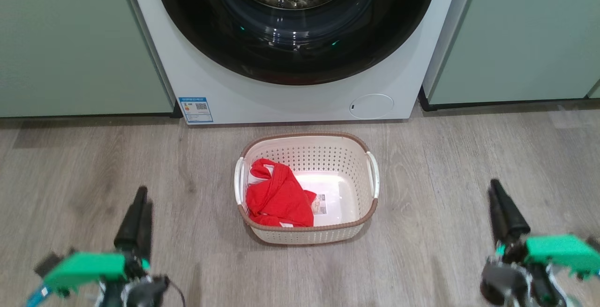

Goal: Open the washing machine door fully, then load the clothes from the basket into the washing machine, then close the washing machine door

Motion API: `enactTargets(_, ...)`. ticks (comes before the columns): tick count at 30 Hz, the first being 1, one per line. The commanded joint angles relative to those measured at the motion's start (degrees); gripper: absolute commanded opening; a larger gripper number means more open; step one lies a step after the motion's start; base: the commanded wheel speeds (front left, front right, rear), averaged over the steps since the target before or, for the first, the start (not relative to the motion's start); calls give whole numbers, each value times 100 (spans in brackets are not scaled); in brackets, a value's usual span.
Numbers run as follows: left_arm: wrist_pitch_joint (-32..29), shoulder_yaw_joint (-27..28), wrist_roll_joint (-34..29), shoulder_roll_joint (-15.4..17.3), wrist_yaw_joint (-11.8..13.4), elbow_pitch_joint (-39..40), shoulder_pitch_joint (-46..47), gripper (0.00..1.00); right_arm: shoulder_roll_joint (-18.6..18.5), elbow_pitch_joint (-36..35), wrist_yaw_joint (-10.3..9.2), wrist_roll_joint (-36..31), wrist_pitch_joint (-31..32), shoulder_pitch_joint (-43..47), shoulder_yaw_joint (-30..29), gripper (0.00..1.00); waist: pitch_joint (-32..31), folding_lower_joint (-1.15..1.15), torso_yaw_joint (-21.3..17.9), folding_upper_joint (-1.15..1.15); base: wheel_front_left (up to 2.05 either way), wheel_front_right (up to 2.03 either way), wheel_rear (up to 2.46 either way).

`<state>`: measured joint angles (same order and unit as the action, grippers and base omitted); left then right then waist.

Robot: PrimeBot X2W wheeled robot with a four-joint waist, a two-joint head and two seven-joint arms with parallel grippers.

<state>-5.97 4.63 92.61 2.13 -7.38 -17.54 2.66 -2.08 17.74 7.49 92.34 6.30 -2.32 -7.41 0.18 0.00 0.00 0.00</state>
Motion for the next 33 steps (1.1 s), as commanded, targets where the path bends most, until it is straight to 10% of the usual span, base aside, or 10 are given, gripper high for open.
enactTargets(1,1,-2,0,-5,0,-24,-17,100,2,28,0,0,0,14,2,100,0,0,0,0,0,0,0)
enactTargets(33,537,134,-642,15,-3,370,96,100,-19,-744,0,-1553,-545,-153,-189,100,-59,0,5,0,0,0,0)
